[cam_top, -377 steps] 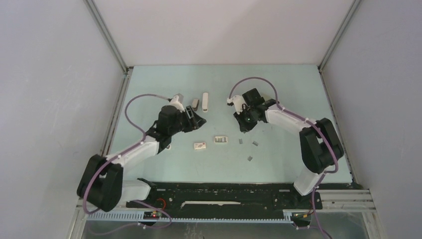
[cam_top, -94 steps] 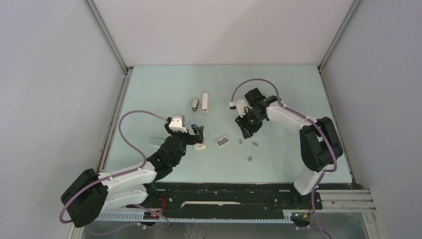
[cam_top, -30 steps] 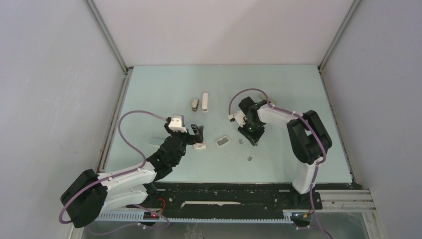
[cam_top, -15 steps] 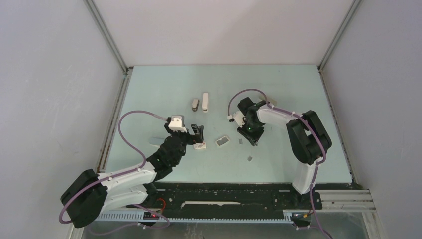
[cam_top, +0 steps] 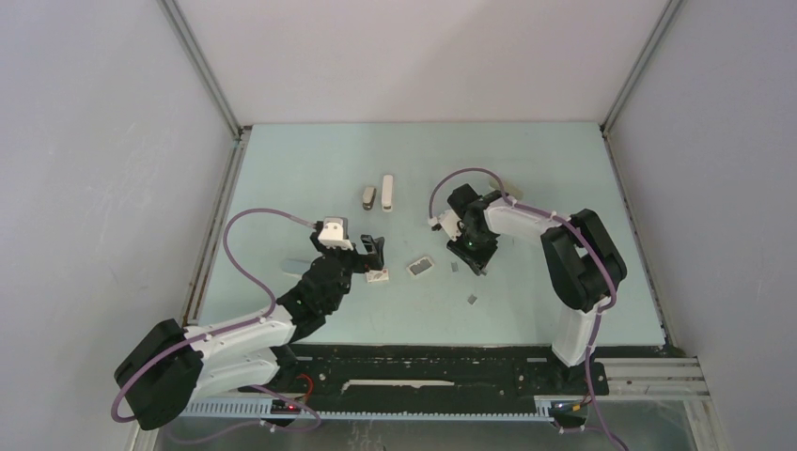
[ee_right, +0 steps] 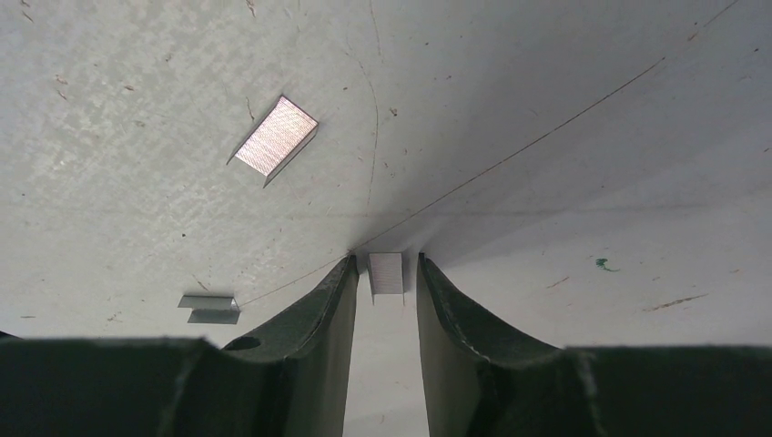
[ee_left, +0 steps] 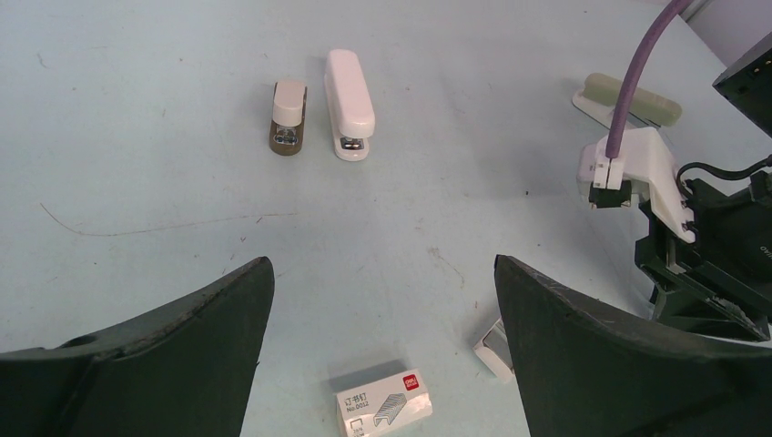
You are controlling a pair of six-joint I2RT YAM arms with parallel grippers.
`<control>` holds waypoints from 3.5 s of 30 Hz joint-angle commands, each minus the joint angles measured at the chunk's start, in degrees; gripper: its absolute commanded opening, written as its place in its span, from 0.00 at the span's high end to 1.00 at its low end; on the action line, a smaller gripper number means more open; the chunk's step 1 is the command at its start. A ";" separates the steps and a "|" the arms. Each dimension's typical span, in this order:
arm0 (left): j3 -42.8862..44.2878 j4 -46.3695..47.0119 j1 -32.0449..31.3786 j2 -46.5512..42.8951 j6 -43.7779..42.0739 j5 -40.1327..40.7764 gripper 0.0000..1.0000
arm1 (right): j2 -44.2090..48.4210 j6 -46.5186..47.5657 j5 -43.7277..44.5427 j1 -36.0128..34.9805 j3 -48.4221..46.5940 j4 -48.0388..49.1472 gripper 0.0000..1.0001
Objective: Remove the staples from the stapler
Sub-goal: Pick up the staple from the center of the board, then place the staple in the staple box.
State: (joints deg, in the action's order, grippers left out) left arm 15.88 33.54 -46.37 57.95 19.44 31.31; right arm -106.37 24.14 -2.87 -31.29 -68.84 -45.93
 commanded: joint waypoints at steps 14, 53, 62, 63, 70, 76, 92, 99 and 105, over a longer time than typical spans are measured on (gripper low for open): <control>2.32 1.19 -0.17 -0.69 -0.64 0.96 0.04 | 2.23 -0.76 -0.10 -0.47 0.34 2.91 0.69; 5.49 48.28 -1.61 29.34 40.06 -43.48 0.09 | 17.61 -14.50 -65.43 14.93 0.54 3.31 0.89; 8.88 48.43 -3.29 32.59 41.83 -43.16 0.18 | 17.08 -15.84 -71.34 16.85 0.83 3.75 0.89; 9.50 48.44 -3.49 33.26 42.28 -43.18 0.20 | 17.01 -15.92 -71.84 16.87 0.90 3.76 0.89; 11.36 48.83 -3.85 36.09 44.52 -42.83 0.36 | 17.21 -16.42 -73.19 16.96 1.19 4.37 0.89; 12.13 49.89 -4.25 36.74 45.32 -43.14 0.46 | 16.85 -16.42 -73.30 16.96 1.21 4.48 0.89; 12.70 52.20 -4.70 38.26 47.11 -43.82 0.59 | 16.18 -16.41 -73.12 17.49 1.19 4.39 0.88; 13.78 52.16 -5.10 39.33 47.40 -44.36 0.64 | 16.00 -16.34 -73.28 17.45 1.17 4.24 0.88; 13.83 52.21 -5.14 39.52 47.46 -44.33 0.68 | 16.00 -16.32 -73.31 17.49 1.18 4.27 0.88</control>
State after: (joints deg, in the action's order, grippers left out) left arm 27.16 83.31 -51.16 97.14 66.61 -12.27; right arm -90.24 8.38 -75.02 -14.09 -67.75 -42.35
